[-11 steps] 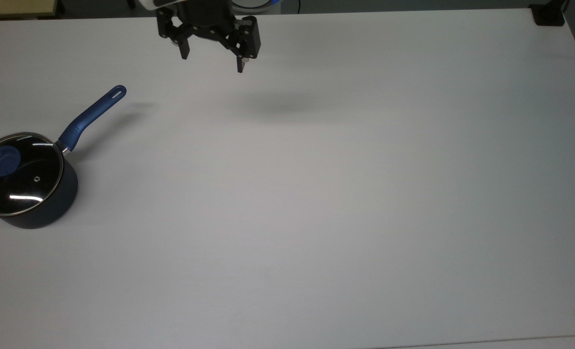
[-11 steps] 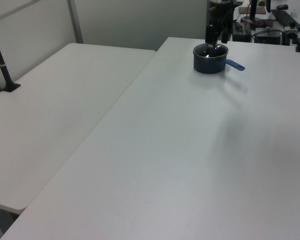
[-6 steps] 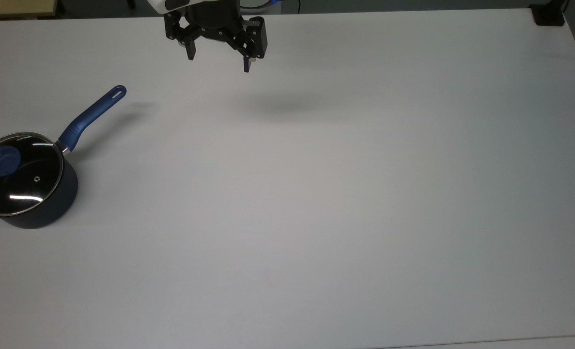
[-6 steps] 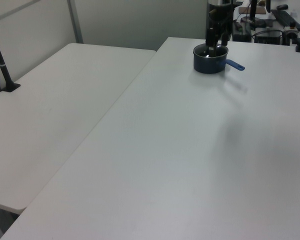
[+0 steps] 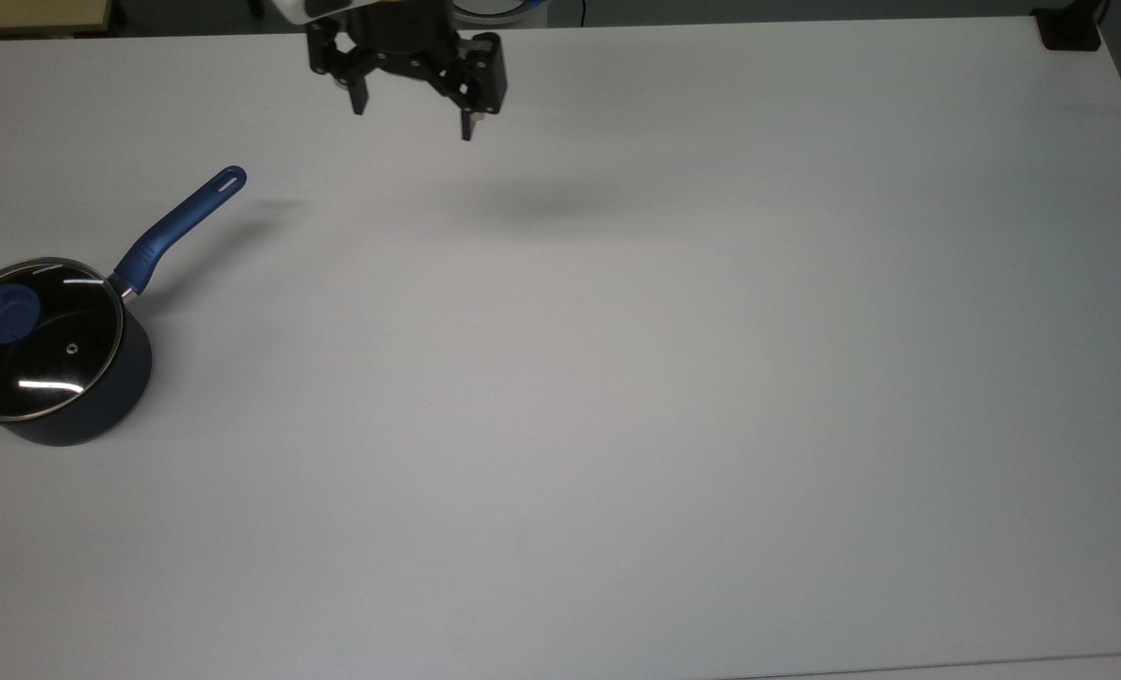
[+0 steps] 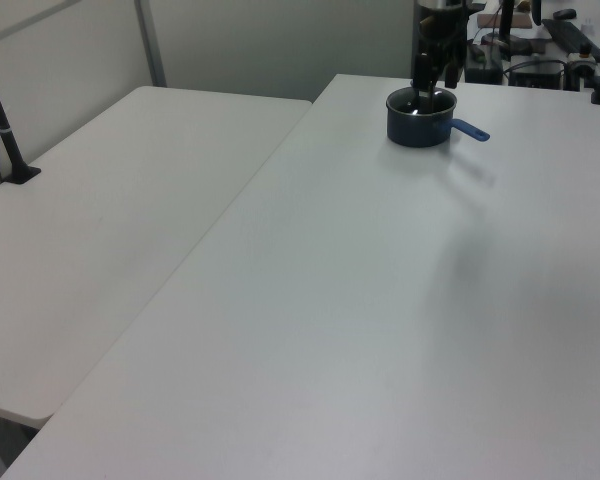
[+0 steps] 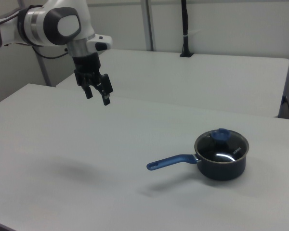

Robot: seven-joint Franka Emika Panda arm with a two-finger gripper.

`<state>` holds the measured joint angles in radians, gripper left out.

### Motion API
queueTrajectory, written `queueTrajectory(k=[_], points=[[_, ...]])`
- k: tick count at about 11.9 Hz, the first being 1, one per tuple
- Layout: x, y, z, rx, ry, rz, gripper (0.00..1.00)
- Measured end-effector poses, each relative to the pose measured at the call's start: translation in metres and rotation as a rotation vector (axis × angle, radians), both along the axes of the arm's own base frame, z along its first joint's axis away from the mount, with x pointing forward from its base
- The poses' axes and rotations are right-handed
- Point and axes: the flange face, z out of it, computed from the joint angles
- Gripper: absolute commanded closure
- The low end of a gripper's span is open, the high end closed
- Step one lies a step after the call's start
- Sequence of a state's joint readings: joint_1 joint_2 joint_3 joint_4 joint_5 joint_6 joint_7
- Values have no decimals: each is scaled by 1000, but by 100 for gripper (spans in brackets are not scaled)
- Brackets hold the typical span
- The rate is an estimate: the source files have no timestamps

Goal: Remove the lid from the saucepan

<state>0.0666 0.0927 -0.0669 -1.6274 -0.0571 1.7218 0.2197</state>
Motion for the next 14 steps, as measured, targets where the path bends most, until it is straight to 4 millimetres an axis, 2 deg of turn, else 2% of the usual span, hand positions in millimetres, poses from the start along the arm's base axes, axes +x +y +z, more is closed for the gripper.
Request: queueTrajectory(k=[1, 2, 5, 7, 10, 12, 14], points=[[1, -15, -1, -4, 1, -25, 0], [1, -39, -2, -5, 3, -62, 0], [7, -132, -8, -12, -81, -210, 0], [14, -187, -23, -29, -154, -287, 0], [24, -262, -60, -66, -266, -377, 0], [34, -290, -88, -89, -333, -400, 0], [48, -300, -110, -111, -420, -395, 0]])
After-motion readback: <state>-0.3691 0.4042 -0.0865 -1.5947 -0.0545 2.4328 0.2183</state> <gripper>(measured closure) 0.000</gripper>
